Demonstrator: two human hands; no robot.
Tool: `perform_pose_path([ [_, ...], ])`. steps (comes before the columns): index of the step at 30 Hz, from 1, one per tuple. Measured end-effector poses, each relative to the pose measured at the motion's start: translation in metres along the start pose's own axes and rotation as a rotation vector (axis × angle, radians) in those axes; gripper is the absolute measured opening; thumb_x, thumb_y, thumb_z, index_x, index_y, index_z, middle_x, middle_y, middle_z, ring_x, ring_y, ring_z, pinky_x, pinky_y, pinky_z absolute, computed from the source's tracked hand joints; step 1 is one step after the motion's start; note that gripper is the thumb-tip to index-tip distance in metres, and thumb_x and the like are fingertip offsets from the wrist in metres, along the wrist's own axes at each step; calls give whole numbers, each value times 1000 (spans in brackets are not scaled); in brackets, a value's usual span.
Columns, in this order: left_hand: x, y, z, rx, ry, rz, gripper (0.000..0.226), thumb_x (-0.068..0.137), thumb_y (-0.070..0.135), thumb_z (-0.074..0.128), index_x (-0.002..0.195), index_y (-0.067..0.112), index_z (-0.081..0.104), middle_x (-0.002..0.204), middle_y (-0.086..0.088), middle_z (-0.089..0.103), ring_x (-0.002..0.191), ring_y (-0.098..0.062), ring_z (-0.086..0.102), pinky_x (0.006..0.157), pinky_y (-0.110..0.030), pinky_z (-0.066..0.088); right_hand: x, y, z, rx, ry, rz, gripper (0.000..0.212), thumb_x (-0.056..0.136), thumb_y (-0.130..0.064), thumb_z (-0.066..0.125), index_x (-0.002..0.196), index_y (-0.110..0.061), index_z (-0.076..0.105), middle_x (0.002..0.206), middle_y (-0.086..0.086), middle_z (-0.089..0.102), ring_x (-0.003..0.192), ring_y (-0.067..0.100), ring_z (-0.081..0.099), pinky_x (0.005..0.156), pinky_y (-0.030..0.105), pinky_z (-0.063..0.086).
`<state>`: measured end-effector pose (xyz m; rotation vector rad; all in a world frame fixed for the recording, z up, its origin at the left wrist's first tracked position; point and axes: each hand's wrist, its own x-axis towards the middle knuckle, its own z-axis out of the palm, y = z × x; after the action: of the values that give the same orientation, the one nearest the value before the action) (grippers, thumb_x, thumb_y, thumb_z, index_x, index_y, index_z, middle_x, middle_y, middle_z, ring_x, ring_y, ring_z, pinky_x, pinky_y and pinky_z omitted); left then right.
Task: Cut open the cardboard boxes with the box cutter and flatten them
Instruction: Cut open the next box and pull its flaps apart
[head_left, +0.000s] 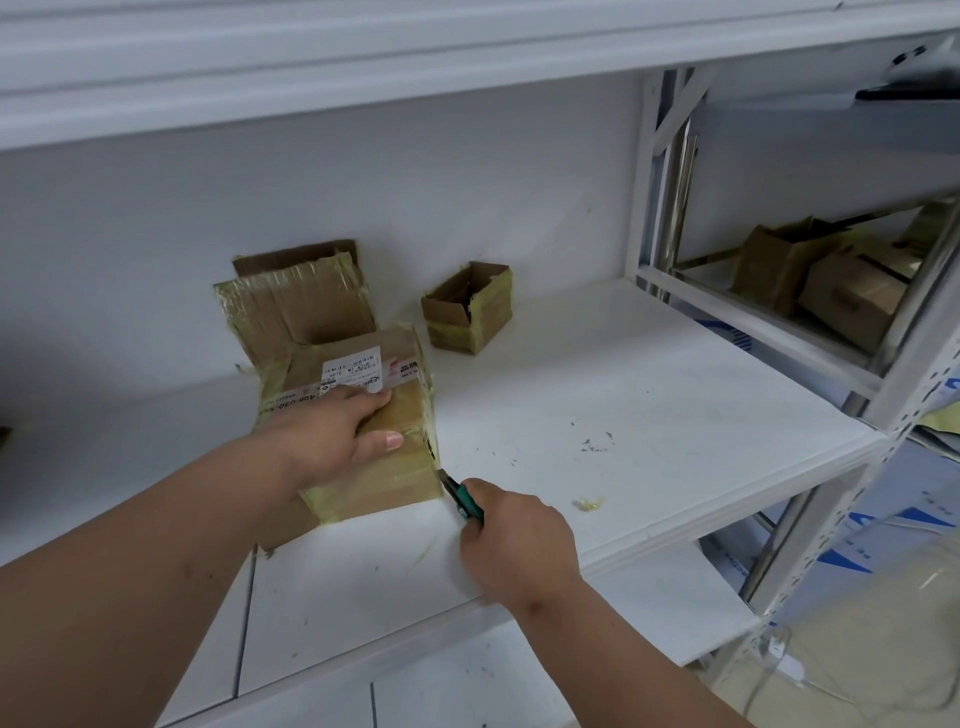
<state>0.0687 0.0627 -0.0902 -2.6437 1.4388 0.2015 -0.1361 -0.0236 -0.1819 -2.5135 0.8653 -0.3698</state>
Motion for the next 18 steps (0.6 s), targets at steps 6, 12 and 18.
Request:
perform_pose_path([
  [6, 2, -1, 0, 12, 21, -4, 75, 88, 74, 32, 153, 38, 20, 160, 4, 24, 144, -22, 29, 113, -40, 34, 2, -3, 4, -3, 80, -28, 27, 86, -12, 41, 106, -27, 51, 65, -3, 43, 66, 29, 47, 56, 33, 25],
  [12, 3, 2, -4, 27, 18, -6, 73, 89, 73, 32, 153, 38, 20, 161, 4, 21, 145, -23, 27, 114, -39, 32, 7, -7, 3, 22, 103, -35, 31, 86, -12, 40, 111, -29, 51, 66, -3, 44, 63, 27, 48, 56, 32, 28],
  [18, 2, 9, -5, 62, 17, -15, 72, 90, 72, 30, 153, 40, 19, 160, 4, 23, 144, -24, 28, 112, -39, 34, 11, -16, 5, 88, 34, 21, 18, 84, -9, 40, 95, -21, 46, 65, -3, 44, 62, 23, 45, 50, 30, 31],
])
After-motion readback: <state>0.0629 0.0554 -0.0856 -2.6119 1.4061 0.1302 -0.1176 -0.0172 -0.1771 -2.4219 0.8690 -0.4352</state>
